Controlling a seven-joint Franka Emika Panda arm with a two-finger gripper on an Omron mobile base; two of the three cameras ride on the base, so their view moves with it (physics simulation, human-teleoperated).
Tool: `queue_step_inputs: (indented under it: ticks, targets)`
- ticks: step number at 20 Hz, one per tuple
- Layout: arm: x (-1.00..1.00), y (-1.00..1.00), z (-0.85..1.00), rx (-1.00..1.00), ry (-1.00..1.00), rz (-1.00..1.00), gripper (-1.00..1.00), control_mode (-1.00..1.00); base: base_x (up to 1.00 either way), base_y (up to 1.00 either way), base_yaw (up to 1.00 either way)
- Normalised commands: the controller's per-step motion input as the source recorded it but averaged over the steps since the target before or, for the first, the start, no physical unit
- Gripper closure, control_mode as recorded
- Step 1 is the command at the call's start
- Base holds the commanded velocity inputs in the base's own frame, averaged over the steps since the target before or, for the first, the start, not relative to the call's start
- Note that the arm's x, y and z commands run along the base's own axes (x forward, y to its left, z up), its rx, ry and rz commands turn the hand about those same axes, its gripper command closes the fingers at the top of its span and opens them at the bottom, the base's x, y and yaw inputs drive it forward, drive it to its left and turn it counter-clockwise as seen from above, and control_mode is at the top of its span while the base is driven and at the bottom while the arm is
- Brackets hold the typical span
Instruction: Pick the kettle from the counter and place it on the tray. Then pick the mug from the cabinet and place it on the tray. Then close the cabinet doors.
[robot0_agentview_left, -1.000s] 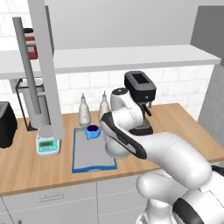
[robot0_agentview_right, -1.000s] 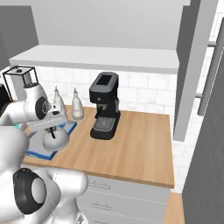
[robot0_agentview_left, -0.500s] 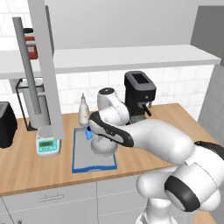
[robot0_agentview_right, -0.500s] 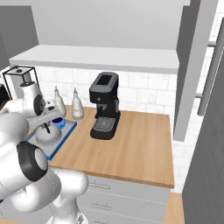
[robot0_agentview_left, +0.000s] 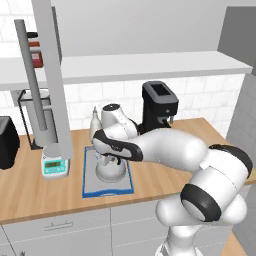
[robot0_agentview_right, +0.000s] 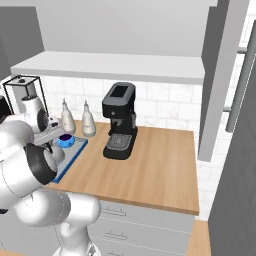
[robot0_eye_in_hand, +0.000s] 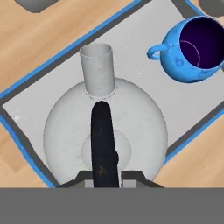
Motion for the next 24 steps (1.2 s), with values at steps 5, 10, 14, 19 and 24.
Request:
queue_step_inputs:
  ticks: [5, 10, 14, 19, 24]
  targets:
    - [0.21, 0.07, -0.26, 0.00, 0.01, 0.06, 1.00, -1.00, 0.00, 0.00, 0.00]
    - [0.15, 0.05, -0.23, 0.00, 0.00, 0.07, 1.00, -1.00, 0.00, 0.00, 0.00]
    - [0.12, 0.08, -0.25, 0.00, 0.00, 0.07, 1.00, -1.00, 0.00, 0.00, 0.00]
    - [0.04, 0.07, -0.24, 0.00, 0.00, 0.07, 1.00, -1.00, 0.00, 0.00, 0.00]
    - [0.00, 0.07, -0.21, 0.00, 0.00, 0.06, -1.00, -1.00, 0.00, 0.00, 0.00]
